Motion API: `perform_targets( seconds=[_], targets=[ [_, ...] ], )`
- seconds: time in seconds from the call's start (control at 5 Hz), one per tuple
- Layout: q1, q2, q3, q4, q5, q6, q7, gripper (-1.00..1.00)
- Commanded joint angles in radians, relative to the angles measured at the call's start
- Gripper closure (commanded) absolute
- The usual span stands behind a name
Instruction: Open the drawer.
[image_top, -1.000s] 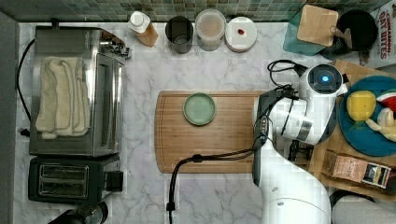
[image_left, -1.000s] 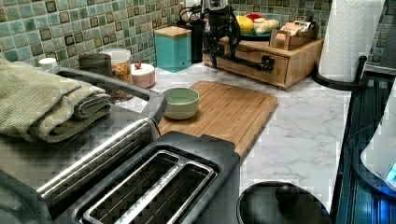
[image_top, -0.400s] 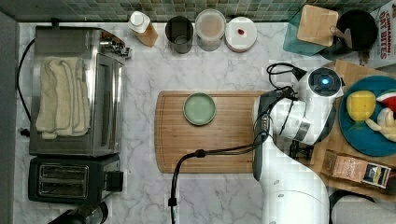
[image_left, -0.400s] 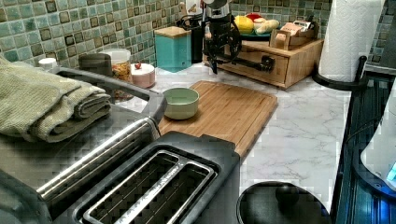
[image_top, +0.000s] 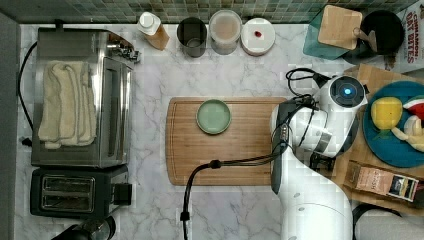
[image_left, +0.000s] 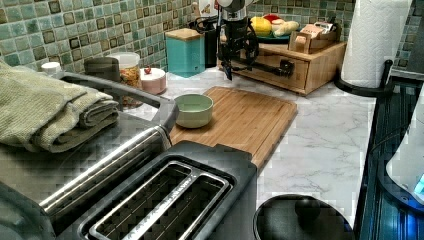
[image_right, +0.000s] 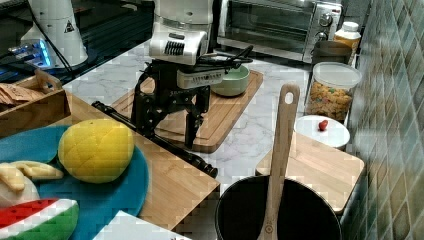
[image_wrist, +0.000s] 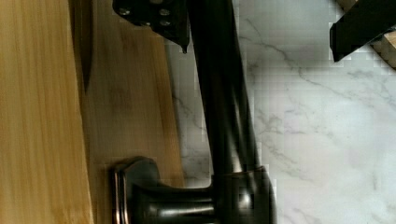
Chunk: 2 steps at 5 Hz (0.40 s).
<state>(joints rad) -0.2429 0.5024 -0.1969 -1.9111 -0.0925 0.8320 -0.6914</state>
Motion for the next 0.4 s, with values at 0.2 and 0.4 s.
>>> perform_targets(
  seconds=[0.2,0.4],
  targets=[
    [0.025,0.020,0.174,-0.081,0.148,0.047,-0.002,-1.00],
    [0.080,0.013,0.219,-0.105,0.188,0.086,0.106,-1.00]
  ],
)
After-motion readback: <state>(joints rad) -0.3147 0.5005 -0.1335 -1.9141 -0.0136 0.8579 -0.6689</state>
